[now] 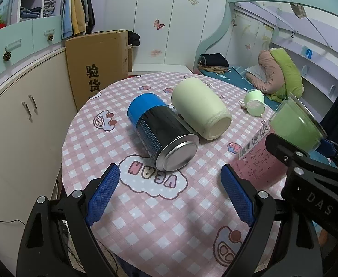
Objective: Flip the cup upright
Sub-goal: 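Lower the upright pink jar onto the table with the right tool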
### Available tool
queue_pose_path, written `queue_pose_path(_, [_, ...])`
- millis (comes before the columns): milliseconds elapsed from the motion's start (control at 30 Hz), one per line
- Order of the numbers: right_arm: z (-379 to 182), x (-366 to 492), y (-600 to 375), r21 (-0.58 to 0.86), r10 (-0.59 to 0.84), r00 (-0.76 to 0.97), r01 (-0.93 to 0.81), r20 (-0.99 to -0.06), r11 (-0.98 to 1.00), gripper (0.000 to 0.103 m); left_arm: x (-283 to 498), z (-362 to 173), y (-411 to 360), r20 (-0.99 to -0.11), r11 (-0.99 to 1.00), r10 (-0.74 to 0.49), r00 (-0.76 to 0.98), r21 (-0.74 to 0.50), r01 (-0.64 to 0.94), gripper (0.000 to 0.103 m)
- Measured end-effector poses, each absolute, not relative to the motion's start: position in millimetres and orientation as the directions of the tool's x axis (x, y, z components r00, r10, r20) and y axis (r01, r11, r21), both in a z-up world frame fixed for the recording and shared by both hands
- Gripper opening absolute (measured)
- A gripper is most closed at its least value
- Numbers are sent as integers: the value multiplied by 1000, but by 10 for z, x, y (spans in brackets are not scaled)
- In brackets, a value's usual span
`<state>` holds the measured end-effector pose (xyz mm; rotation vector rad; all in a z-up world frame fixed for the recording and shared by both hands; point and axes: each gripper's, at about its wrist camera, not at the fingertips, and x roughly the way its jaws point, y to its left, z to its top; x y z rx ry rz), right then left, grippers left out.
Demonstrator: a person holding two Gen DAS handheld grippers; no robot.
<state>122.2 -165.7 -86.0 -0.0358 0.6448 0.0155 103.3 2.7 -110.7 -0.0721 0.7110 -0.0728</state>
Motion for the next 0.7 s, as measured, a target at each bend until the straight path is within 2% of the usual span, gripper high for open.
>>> queue_pose_path(700, [-815, 1006, -1563, -36, 16, 797, -48, -604, 998, 76, 897, -1095, -12, -648, 996, -87, 756, -62, 62, 86])
